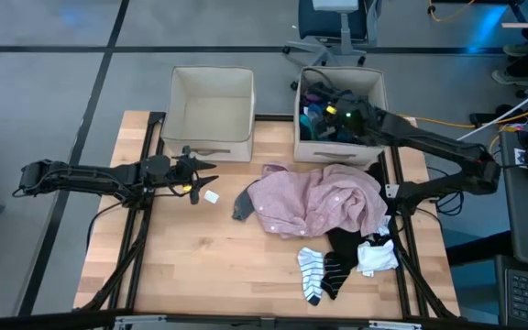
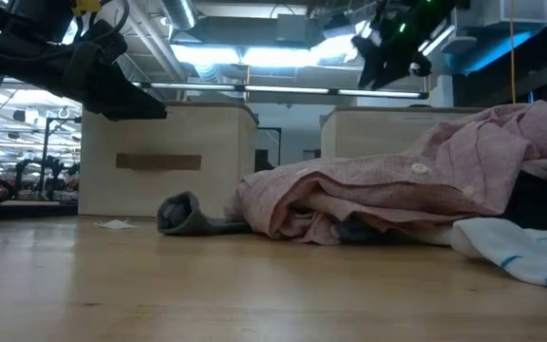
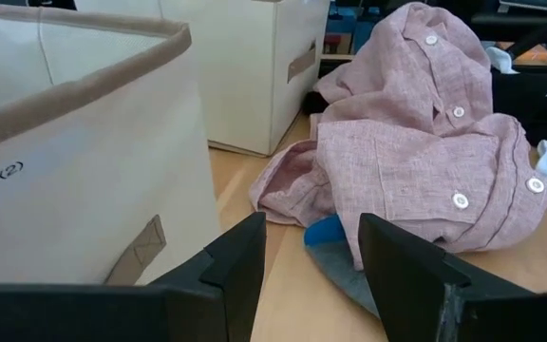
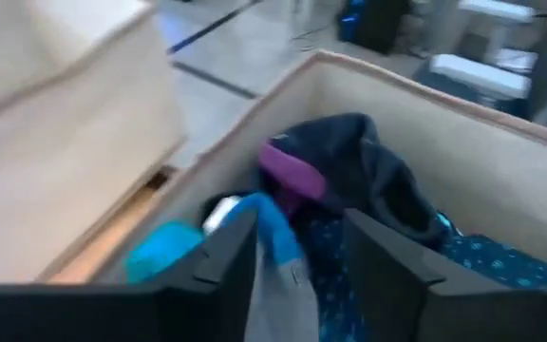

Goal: Sort clothes
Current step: Put the bottom gray sock into the right laundry organizer, then put the gray sock into the right laundry organizer

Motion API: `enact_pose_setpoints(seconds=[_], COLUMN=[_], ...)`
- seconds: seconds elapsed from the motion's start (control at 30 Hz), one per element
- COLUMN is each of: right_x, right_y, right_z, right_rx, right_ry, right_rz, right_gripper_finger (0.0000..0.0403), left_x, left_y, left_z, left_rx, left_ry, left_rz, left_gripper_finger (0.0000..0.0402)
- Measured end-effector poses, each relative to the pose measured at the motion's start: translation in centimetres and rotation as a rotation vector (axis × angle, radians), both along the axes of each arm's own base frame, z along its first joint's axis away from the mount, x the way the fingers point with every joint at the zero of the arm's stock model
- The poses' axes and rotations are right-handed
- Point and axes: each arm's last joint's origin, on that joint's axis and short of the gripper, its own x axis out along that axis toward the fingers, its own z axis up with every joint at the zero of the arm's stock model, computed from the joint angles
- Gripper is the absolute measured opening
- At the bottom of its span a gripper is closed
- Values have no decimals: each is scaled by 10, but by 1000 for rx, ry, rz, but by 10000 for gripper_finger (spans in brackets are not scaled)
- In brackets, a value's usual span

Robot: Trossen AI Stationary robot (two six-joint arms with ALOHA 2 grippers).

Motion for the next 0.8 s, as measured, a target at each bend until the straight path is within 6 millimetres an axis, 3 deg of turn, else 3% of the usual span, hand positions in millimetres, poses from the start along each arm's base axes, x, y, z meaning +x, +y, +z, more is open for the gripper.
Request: enact_pose_setpoints(seconds=[0.1,0.27,0.53,0.8], right_x=[-2,11,43,78], right_y=[25,77,149,178], right_z=[11,1,-52,-98], right_rx=[19,19,8,22], right_ry=[19,62,59,64], right_rz=[71,248,519,648], right_gripper_finger=[187,197,198,198], left_x=[0,0,0,0], left_y=[0,0,0,0], left_z=[0,0,1,1], left_rx=[2,2,2,0], left_ry=[1,1,-5,-9], left_rz=[-4,-16,-16,-15], left_gripper_finger=[162,162,162,162])
